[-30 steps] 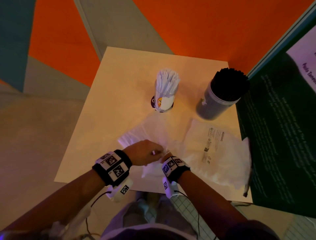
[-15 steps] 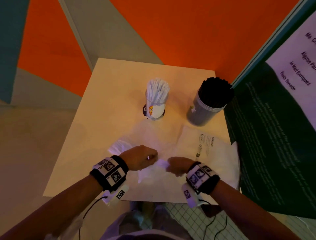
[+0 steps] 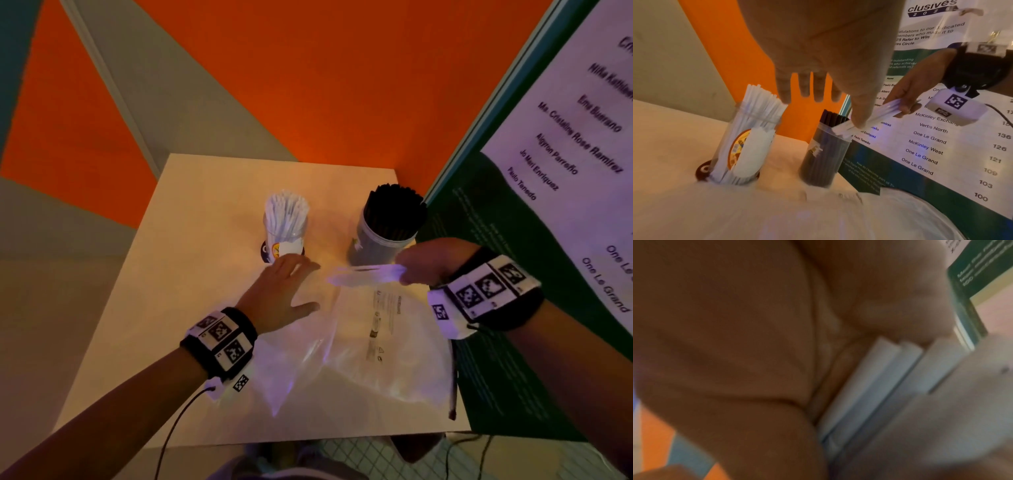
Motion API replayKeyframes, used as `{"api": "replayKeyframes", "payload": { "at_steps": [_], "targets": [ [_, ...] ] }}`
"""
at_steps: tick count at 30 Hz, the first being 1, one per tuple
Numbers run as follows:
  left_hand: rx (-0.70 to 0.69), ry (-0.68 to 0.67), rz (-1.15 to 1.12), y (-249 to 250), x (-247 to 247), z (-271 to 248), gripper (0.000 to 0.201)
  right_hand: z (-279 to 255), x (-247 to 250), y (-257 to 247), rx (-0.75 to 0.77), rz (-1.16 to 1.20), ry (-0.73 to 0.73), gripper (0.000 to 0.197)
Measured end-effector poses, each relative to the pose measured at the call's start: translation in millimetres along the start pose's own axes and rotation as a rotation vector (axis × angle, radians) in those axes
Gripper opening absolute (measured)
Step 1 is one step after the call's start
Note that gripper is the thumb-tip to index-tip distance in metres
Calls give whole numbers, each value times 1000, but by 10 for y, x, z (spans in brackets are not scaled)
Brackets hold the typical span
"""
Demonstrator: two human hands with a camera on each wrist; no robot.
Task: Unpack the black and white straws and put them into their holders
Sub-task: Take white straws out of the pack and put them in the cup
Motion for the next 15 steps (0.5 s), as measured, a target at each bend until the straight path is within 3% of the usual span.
{"api": "replayKeyframes", "payload": {
  "at_steps": [2,4,8,12,15],
  "targets": [
    [-28,41,50,9,94,124,75,43,95,-227,128,22,9,33],
    [-8,-11,109,-18,140,219,76,91,172,-443,259,107,26,27],
    [133,-135,262,-205,211,245,36,267,256,-623,414,451,97,26],
    [245,-146,239,-458,310,139,30,502,270,-616,427,1313,572,34],
    [246,-153,193,-499,273,183,29,682,189,-868,435,1447,683,54]
  ]
}}
Point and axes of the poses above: each hand's wrist, its own z-axis towards the middle knuckle, its own x-axis out of the back of the hand, y = z × x, the point moved 2 cm from there along z, towards the middle knuckle, and after that the axes turned 1 degree about -x, right-handed, at the moved point
